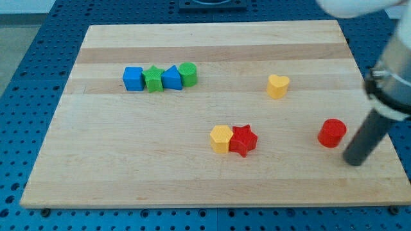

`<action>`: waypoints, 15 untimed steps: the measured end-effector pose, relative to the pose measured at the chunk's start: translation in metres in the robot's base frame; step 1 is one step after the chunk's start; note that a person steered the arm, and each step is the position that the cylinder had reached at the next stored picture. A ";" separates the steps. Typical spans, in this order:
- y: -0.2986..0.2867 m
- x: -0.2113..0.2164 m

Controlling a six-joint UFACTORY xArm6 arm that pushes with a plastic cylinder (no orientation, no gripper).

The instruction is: Place the red circle to the right side of the red star

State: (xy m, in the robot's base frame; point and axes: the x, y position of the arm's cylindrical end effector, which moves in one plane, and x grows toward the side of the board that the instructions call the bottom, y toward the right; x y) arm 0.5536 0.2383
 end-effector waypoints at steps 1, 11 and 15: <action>0.007 -0.029; -0.110 -0.011; -0.182 0.031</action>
State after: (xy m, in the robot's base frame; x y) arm 0.5849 0.0565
